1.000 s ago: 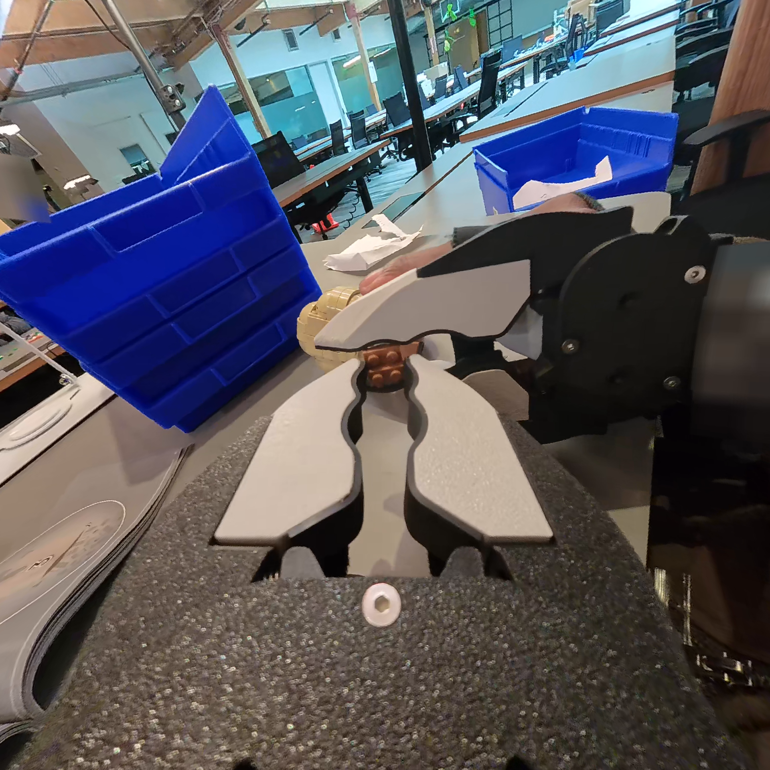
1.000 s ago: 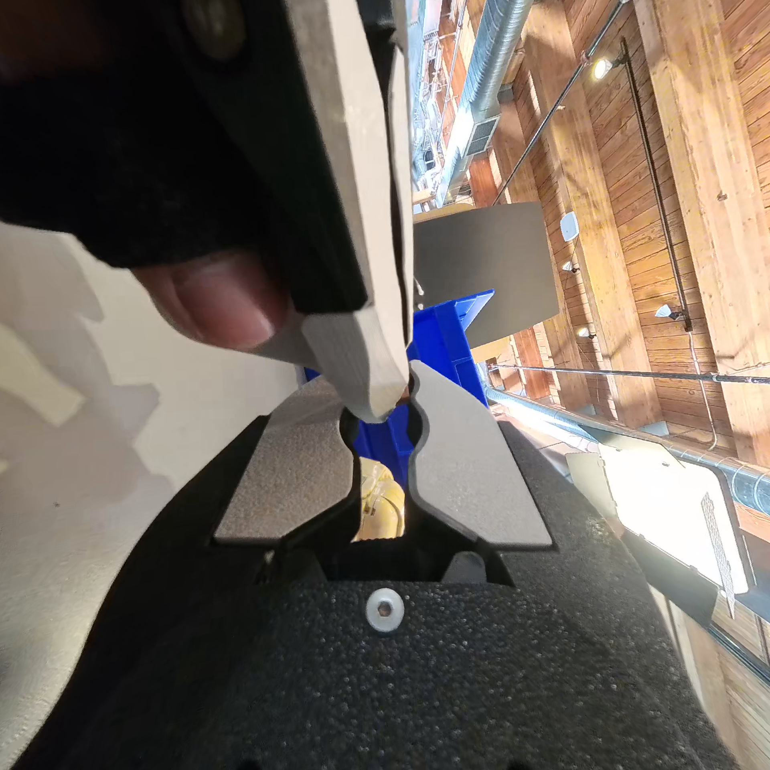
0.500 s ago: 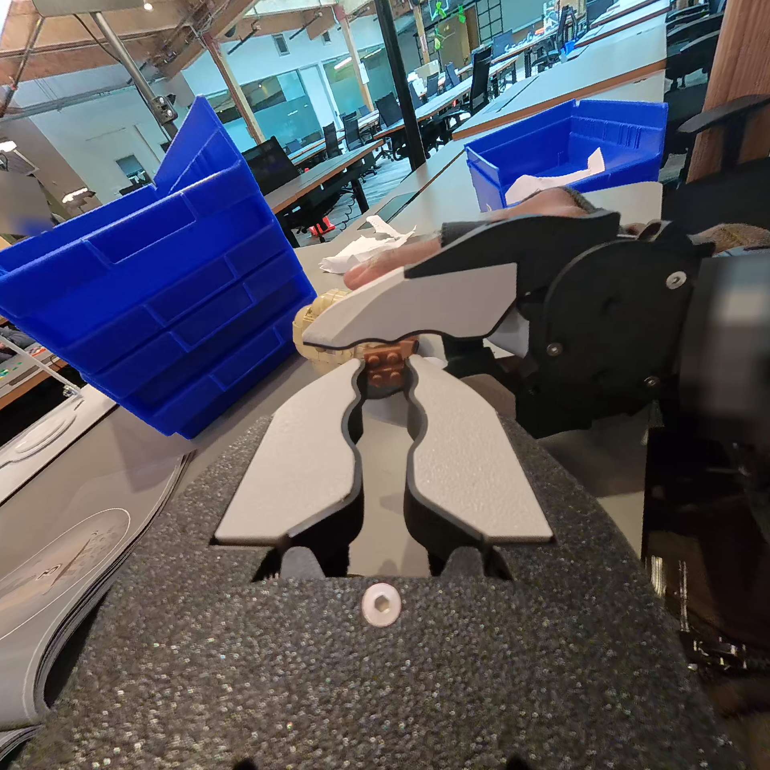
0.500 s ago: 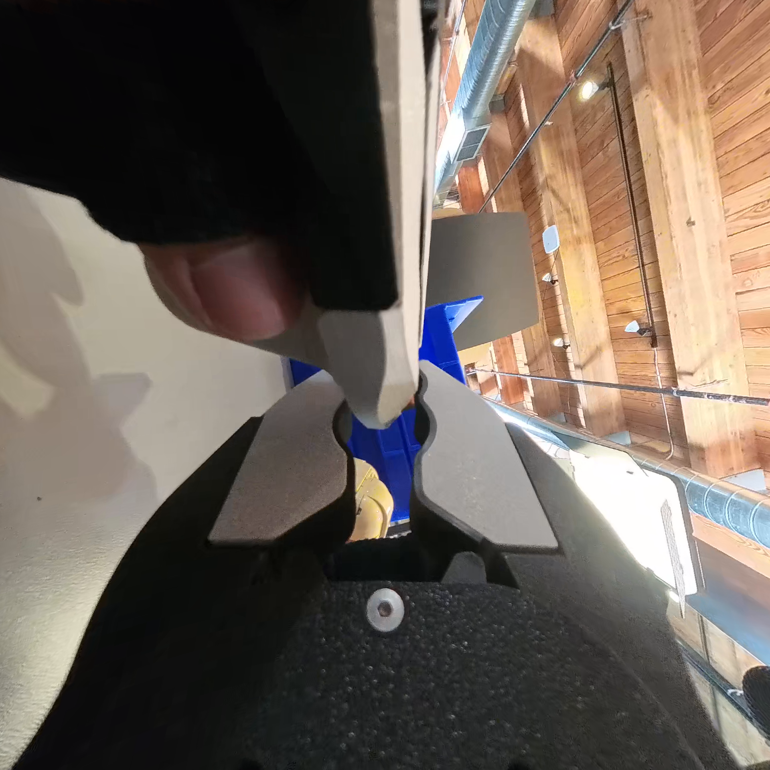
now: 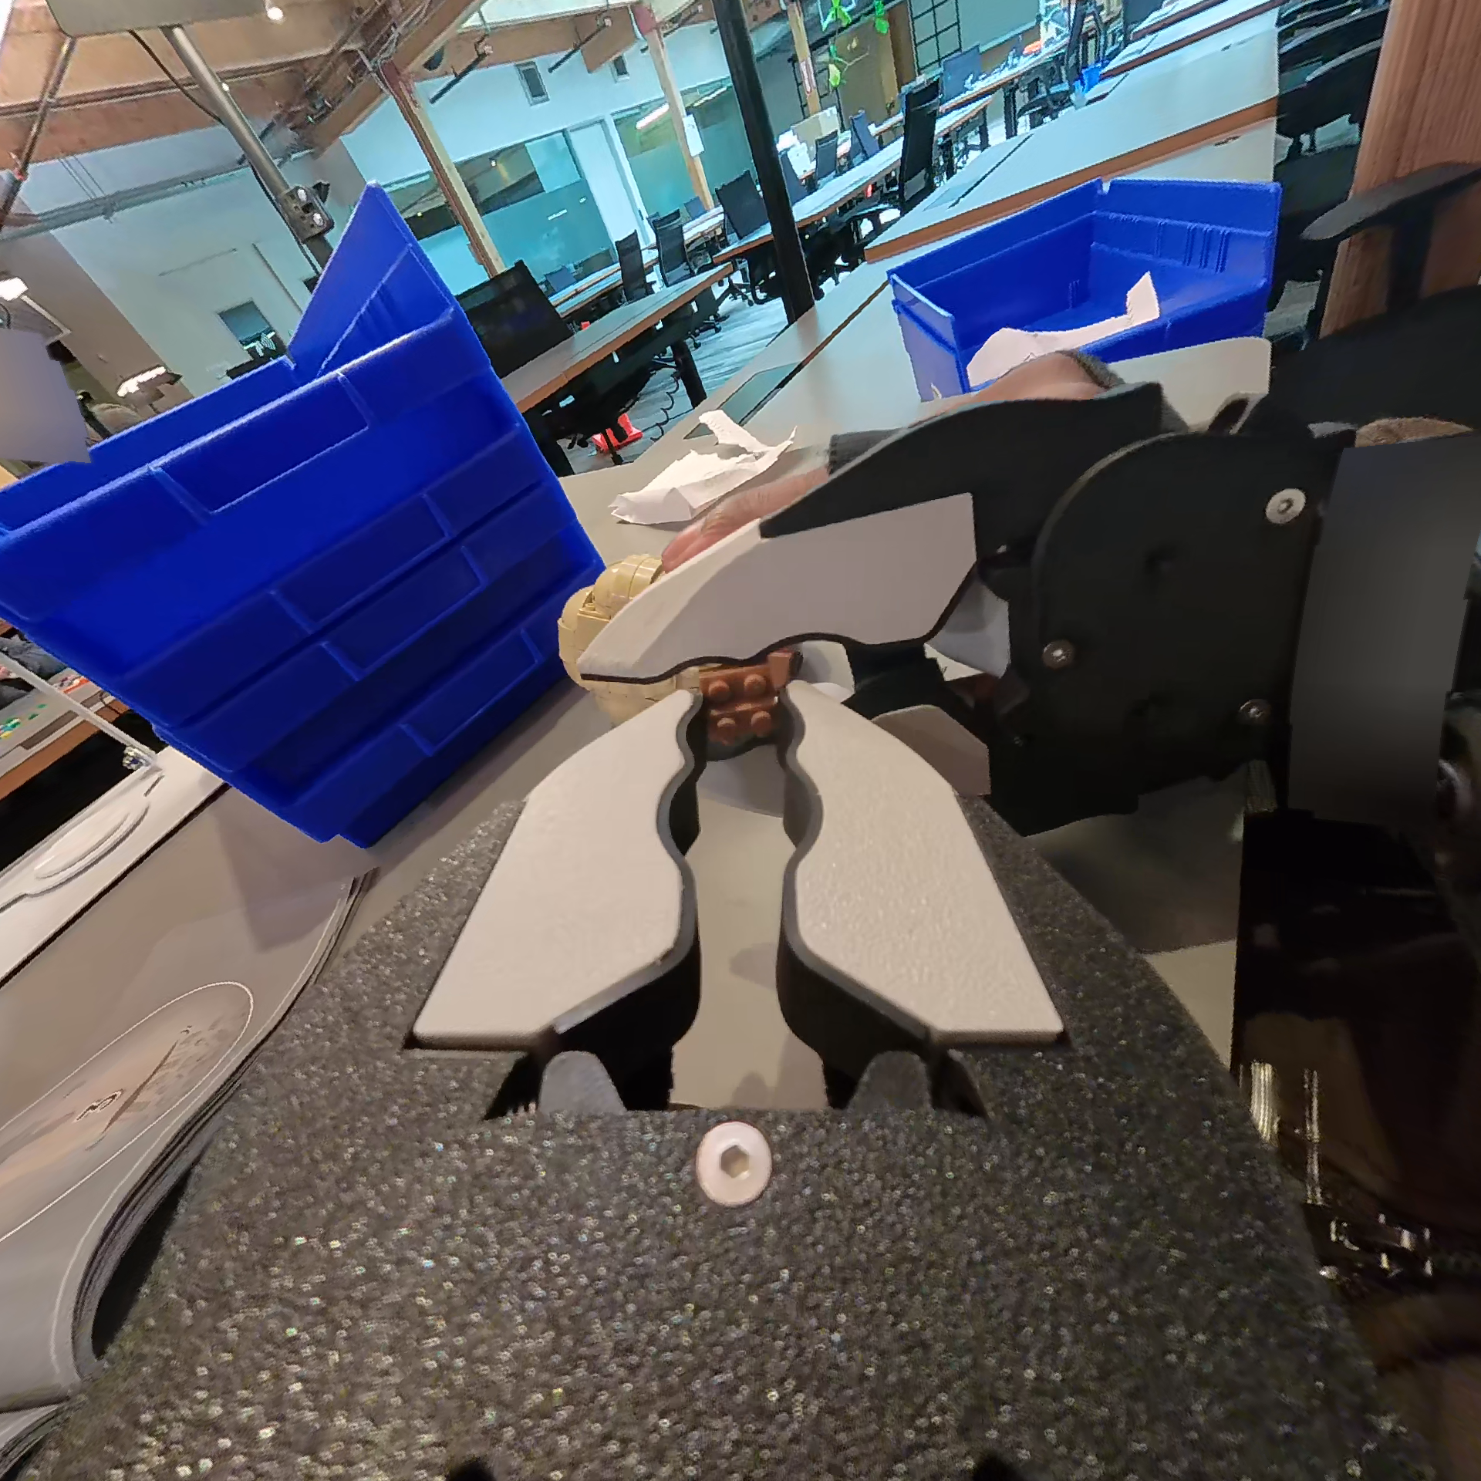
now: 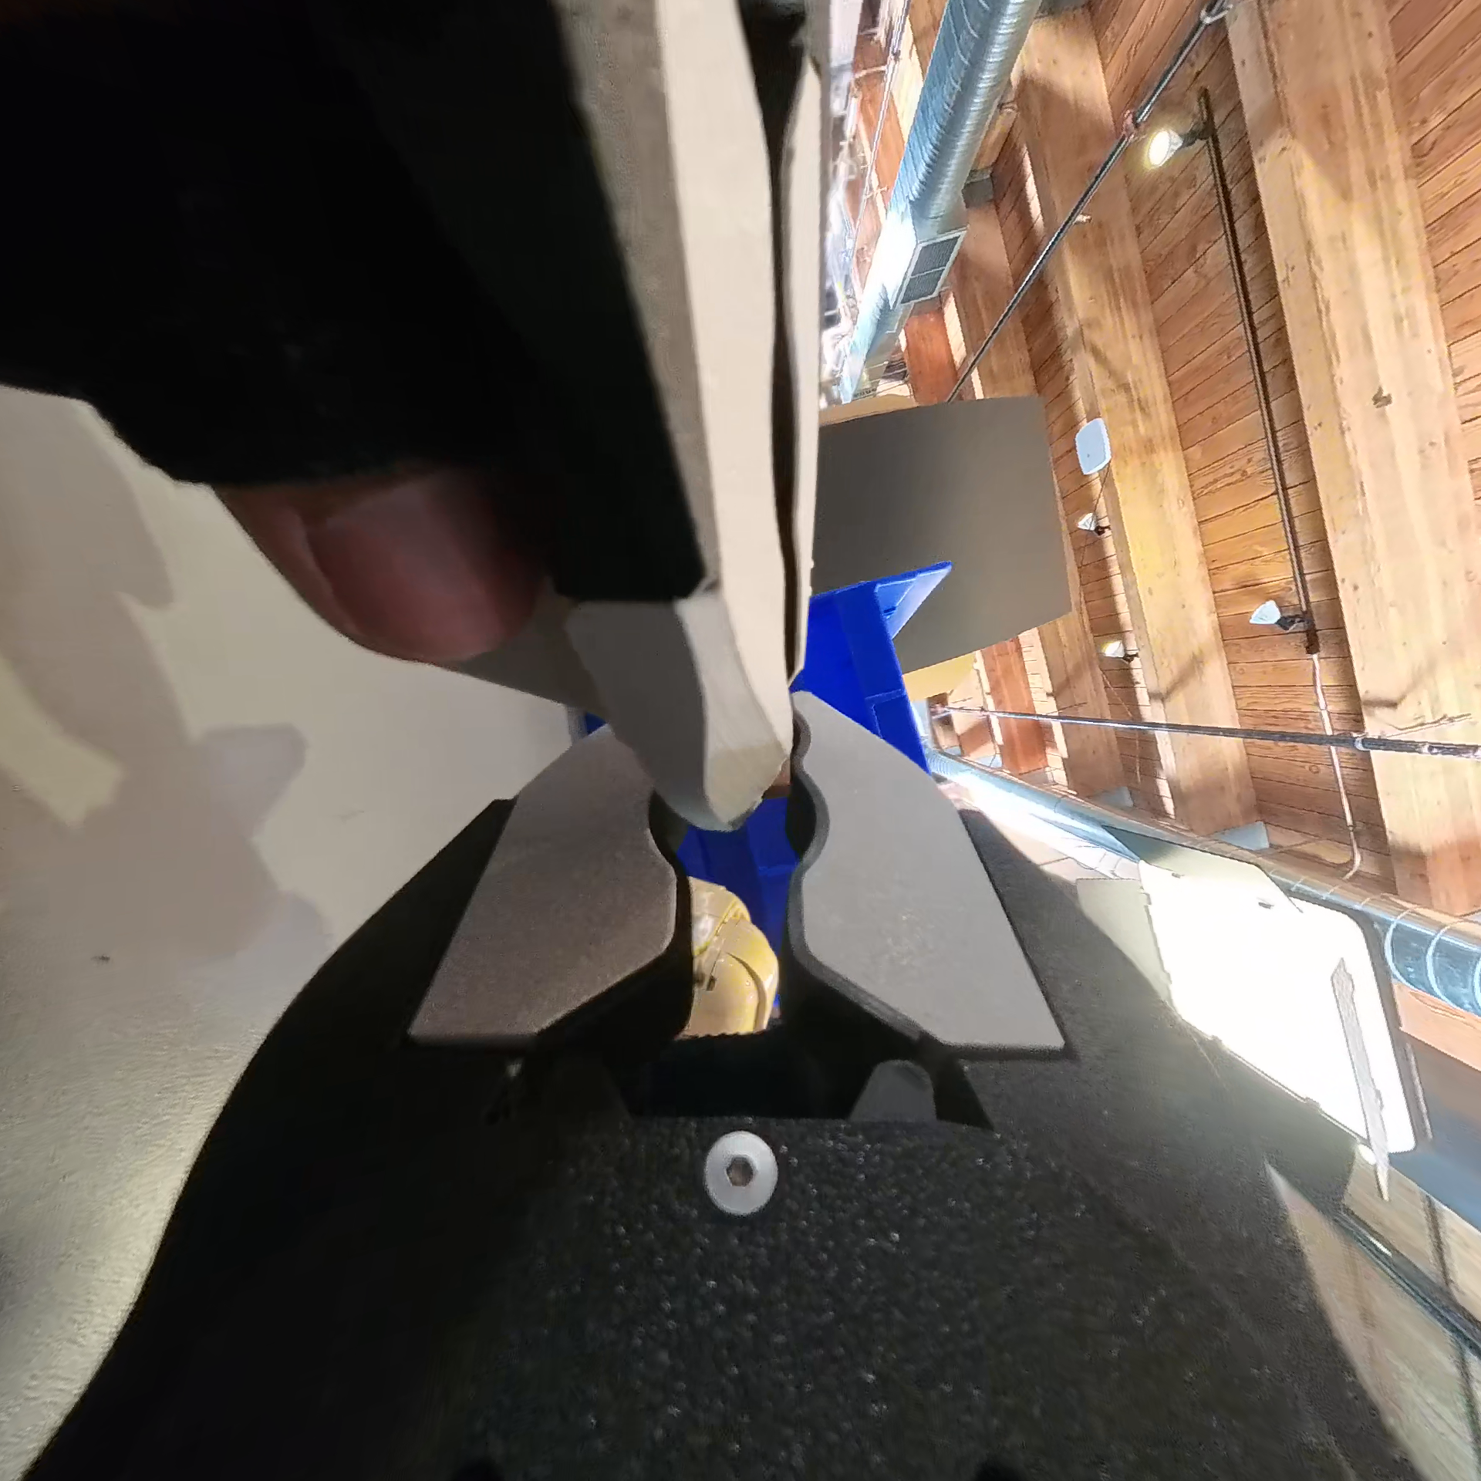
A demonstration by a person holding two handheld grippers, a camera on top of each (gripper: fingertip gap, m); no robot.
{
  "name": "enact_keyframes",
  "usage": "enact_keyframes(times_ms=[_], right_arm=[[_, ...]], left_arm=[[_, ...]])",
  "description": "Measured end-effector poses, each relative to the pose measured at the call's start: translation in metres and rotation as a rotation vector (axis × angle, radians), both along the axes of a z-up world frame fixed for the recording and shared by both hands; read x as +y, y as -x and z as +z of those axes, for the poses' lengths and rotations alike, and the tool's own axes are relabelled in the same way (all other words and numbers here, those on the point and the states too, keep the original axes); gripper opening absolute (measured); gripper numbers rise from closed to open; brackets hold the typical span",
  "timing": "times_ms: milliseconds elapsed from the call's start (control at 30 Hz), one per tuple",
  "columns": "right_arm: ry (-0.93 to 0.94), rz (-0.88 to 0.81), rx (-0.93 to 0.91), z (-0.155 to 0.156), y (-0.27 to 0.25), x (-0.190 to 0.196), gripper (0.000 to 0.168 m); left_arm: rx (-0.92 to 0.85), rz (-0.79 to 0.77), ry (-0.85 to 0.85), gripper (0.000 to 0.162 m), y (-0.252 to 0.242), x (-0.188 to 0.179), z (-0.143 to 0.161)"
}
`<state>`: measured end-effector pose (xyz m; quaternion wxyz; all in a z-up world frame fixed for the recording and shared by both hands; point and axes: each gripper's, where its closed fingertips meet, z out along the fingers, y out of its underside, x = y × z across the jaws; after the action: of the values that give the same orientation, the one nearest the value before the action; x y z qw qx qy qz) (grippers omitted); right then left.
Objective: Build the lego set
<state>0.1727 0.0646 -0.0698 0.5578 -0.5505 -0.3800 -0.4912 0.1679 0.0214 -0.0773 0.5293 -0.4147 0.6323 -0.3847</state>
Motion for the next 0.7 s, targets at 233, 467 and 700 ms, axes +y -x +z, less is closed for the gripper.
enact_keyframes(times_ms=[233, 467, 700], right_arm=[[0.000, 0.029, 0.045, 0.0018, 0.0022, -0.0017, 0.020], [0.017, 0.017, 0.047, -0.0005, 0.0000, -0.0010, 0.019], [0.036, 0.001, 0.027, -0.0046, -0.0010, 0.0004, 0.019]], left_arm=[[-0.016, -0.014, -0.014, 0.016, 0.0014, -0.0026, 0.0027], [-0.025, -0.001, -0.023, 0.017, -0.0007, -0.0021, 0.0023], [-0.023, 0.005, 0.008, 0.018, -0.0021, -0.0003, 0.0021]])
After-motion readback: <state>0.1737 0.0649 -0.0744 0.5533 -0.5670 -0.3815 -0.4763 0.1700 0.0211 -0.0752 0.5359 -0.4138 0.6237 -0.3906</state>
